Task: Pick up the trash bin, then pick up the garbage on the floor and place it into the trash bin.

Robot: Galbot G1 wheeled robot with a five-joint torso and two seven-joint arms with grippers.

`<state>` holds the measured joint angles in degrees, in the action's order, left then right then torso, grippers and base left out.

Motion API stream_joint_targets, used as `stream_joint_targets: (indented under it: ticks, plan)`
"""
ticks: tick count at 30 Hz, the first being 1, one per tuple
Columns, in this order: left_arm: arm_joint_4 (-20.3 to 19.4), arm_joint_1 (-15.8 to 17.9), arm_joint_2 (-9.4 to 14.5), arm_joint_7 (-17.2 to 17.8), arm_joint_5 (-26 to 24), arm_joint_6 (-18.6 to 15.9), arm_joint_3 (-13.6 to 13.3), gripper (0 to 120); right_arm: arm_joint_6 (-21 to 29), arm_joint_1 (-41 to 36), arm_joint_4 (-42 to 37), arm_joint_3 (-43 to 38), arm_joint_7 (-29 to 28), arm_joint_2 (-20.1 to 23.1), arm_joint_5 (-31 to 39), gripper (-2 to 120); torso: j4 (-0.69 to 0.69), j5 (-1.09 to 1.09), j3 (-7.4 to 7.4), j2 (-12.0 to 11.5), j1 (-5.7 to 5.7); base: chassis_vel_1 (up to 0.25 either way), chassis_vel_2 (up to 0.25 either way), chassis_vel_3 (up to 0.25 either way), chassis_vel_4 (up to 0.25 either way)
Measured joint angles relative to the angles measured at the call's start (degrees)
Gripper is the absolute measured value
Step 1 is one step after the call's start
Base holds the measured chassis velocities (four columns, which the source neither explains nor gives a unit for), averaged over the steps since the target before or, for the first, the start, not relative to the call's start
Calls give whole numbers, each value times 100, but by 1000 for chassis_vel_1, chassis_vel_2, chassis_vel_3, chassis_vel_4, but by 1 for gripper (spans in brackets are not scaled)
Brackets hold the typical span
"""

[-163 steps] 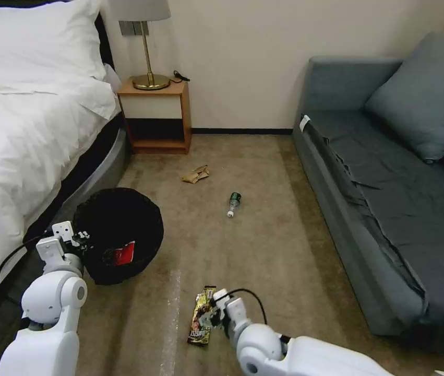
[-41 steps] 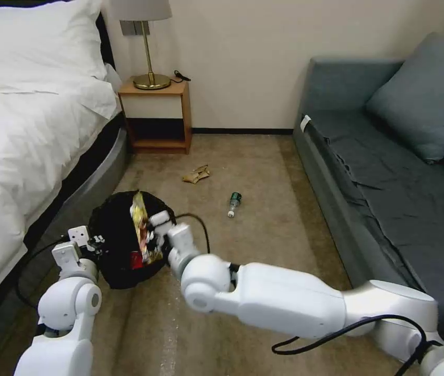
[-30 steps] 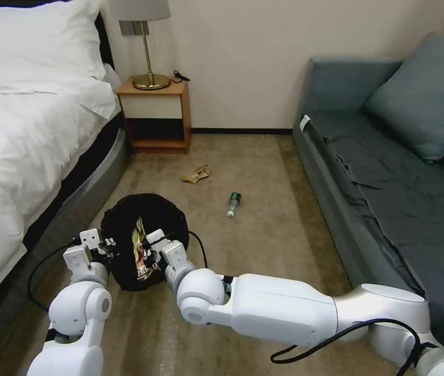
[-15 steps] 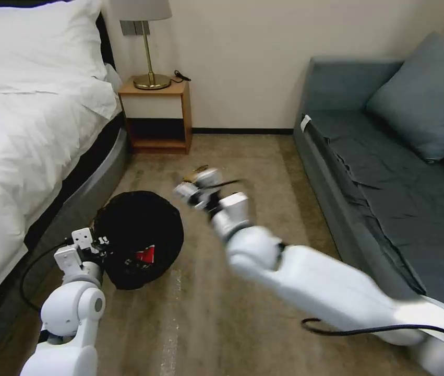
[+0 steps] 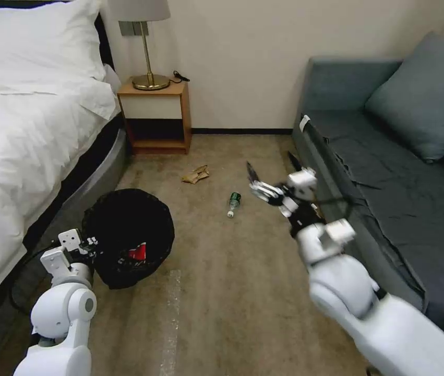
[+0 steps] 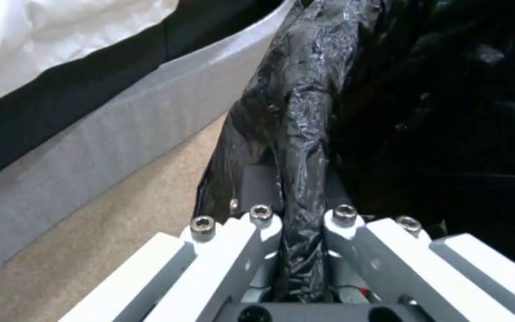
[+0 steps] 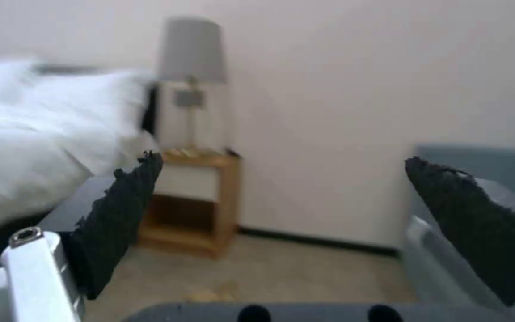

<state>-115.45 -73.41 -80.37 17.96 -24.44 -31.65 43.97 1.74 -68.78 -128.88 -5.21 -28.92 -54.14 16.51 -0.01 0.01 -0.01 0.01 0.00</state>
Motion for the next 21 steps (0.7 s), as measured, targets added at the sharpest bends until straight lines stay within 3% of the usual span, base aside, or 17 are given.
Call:
stream_joint_targets:
  ticks: [4,21]
  plan:
    - [39,32,6,-3,4,26,7,2,-182,-822,16,-149,-70,-344,-828,100,-1,-1,0,0,0,0,0,0,0]
    - [15,-17,-28,-6,16,60,143,2,-592,-1353,318,-128,88,-1224,-1420,100,1,-2,0,0,0,0,0,0,0]
